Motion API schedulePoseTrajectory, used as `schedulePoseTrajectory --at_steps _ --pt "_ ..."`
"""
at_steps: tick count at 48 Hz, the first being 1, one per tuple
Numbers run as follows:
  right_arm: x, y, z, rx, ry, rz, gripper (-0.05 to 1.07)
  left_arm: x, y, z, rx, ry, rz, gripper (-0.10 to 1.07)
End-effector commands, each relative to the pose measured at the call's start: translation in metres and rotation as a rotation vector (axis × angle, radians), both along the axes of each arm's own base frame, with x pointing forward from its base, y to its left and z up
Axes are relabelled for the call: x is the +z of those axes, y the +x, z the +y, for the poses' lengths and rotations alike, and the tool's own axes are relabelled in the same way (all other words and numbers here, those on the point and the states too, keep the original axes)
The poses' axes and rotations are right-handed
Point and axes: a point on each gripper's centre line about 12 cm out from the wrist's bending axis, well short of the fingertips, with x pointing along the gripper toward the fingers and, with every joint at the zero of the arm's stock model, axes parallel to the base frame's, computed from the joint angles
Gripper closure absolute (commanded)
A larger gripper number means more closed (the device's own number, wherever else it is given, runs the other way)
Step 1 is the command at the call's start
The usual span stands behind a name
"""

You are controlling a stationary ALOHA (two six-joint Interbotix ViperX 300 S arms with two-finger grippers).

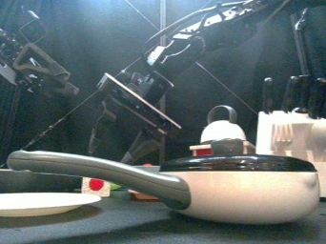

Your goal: Grab corn

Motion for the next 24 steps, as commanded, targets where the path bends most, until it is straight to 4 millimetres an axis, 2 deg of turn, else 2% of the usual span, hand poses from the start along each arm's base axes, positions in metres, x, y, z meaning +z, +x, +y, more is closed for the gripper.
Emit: schedulePoseTrajectory --at_steps 1,9,24 --pt "0.028 -0.001 -0.002 0.007 -0.006 -0.054 0.08 0.005 0.002 0.0 -0.001 0.002 -0.015 0.08" --pt "0.043 -0.016 -0.004 0.059 -0.058 -0.047 0.08 0.005 0.002 0.0 0.001 0.002 -0.014 0.08" --pt "0.069 -0.06 -0.018 0.107 -0.133 -0.036 0.08 0.007 0.003 0.003 0.013 -0.002 -0.02 0.08"
